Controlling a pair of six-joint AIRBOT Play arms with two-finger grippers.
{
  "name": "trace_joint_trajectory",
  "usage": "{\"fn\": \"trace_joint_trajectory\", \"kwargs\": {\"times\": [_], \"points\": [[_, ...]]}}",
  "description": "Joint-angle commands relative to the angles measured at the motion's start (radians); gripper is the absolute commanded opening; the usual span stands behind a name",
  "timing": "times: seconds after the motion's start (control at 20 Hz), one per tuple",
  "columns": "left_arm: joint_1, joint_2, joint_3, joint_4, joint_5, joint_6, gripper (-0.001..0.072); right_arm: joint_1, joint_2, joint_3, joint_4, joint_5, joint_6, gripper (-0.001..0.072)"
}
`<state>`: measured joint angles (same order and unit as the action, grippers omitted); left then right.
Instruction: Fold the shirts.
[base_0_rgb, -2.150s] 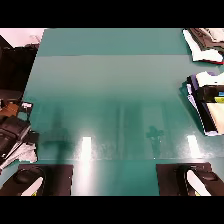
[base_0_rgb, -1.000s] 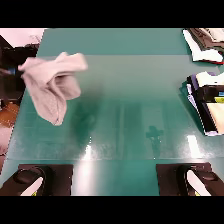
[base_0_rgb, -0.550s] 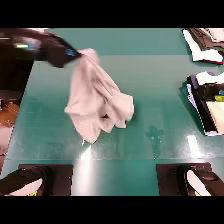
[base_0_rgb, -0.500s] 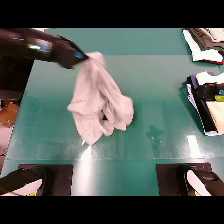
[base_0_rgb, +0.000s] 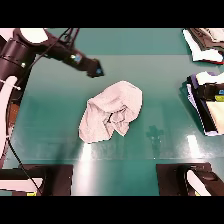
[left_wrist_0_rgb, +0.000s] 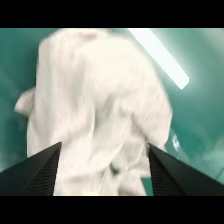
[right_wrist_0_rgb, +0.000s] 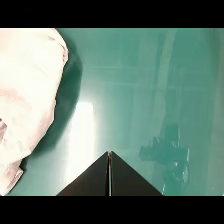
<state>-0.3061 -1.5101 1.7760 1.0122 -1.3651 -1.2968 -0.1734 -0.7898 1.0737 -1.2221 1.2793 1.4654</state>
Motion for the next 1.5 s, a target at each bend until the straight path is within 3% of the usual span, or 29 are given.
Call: {"fn": "trace_joint_trajectory", "kwargs": {"times": [0.0, 0.2, 0.45, 0.7, 0.85, 1.1, 1.15, 1.2, 1.25, 1.3, 1.35, 1.45], "points": [[0.148, 0.047, -0.142, 0.013, -0.157, -0.042, 0.0623, 0.001, 0.001, 0.0, 0.0, 0.004, 0.011, 0.0017], [0.198, 0.271, -0.632, 0.047, -0.042, -0.045, 0.0624, 0.001, 0.001, 0.0, 0.0, 0.002, 0.011, 0.0017], [0.196, 0.473, -1.101, -0.101, 0.14, -0.069, 0.0624, 0.001, 0.0, 0.0, 0.0, -0.004, 0.011, 0.0017], [0.193, 0.474, -1.235, -0.151, 0.215, -0.055, 0.0624, 0.001, 0.001, 0.0, 0.0, -0.011, 0.011, 0.0017], [0.193, 0.474, -1.236, -0.237, 0.278, 0.002, 0.0624, 0.001, 0.001, 0.0, 0.0, -0.013, 0.011, 0.0017], [0.058, 0.47, -1.237, -0.224, 0.401, -0.008, 0.0605, 0.001, 0.001, 0.0, 0.0, -0.013, 0.011, 0.0017], [0.034, 0.47, -1.237, -0.219, 0.421, -0.009, 0.049, 0.001, 0.001, 0.0, 0.0, -0.013, 0.011, 0.0017], [0.016, 0.469, -1.237, -0.207, 0.435, -0.013, 0.0419, 0.001, 0.001, 0.0, 0.0, -0.011, 0.011, 0.0017], [0.005, 0.469, -1.237, -0.198, 0.444, -0.014, 0.0408, 0.001, 0.001, 0.0, 0.001, -0.01, 0.012, 0.0018], [0.006, 0.469, -1.236, -0.196, 0.44, -0.013, 0.0166, 0.001, 0.0, -0.001, 0.011, -0.005, 0.018, 0.0017], [0.015, 0.469, -1.226, -0.181, 0.428, -0.013, 0.0022, 0.001, 0.0, -0.004, 0.052, -0.002, 0.02, 0.0017], [0.047, 0.469, -1.166, -0.143, 0.367, -0.013, 0.0021, 0.001, -0.002, -0.045, 0.169, -0.005, 0.019, 0.0022]]}}
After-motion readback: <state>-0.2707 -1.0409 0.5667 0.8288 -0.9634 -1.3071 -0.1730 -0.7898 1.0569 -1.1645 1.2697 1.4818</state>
